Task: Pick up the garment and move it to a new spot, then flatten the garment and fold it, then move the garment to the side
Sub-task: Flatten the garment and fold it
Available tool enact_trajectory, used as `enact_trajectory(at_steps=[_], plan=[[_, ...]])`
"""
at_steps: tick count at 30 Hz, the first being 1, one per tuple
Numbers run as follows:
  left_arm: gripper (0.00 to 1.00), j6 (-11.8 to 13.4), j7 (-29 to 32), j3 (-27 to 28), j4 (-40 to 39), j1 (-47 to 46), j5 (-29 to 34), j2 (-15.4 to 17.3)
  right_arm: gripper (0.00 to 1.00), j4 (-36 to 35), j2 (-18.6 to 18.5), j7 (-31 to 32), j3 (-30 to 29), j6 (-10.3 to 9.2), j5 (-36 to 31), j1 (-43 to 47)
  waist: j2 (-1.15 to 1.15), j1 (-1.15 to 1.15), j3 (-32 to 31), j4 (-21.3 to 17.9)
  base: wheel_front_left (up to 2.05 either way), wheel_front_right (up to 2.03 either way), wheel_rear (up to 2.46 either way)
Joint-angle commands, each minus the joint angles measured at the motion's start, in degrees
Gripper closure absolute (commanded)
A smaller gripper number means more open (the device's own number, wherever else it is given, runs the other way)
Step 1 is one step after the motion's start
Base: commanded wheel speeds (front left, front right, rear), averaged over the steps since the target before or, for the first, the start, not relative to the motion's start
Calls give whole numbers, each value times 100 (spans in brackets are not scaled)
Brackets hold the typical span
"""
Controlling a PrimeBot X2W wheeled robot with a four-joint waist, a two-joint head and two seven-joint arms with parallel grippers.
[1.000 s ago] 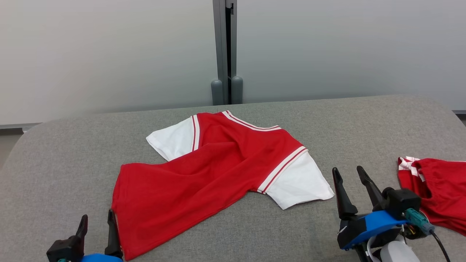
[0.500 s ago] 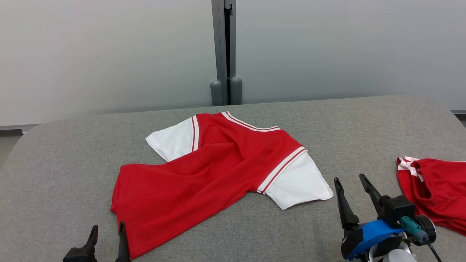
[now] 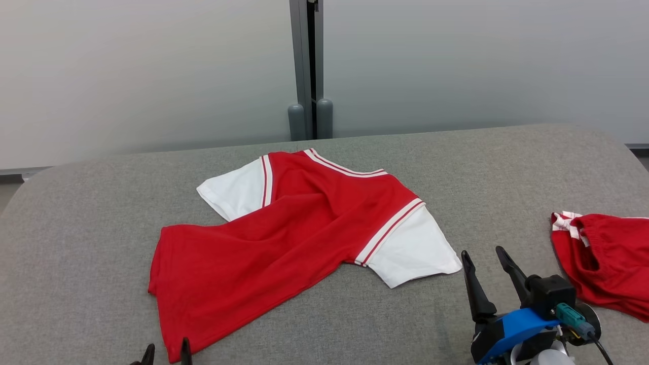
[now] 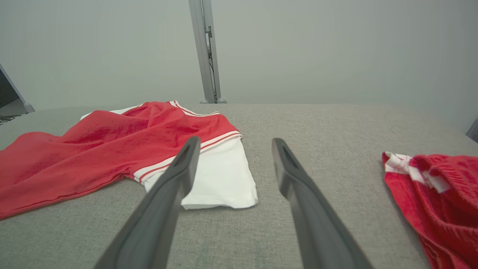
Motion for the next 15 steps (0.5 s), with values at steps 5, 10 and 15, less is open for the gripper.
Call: enact_trajectory(at_steps=[5, 10, 15], plan=[[0, -80, -15, -50, 354, -163, -328, -20, 0, -5, -20, -20, 36, 0, 59, -61, 0, 0, 135, -26, 0, 0, 0], [0, -93, -13, -326, 387, -234, -650, -26, 0, -41, -20, -20, 0, 0, 46, -115, 0, 0, 271, -38, 0, 0, 0], [16, -95, -14, -535, 269, -218, -909, 42, 0, -42, -21, -20, -19, 0, 64, -140, 0, 0, 347, -25, 0, 0, 0]])
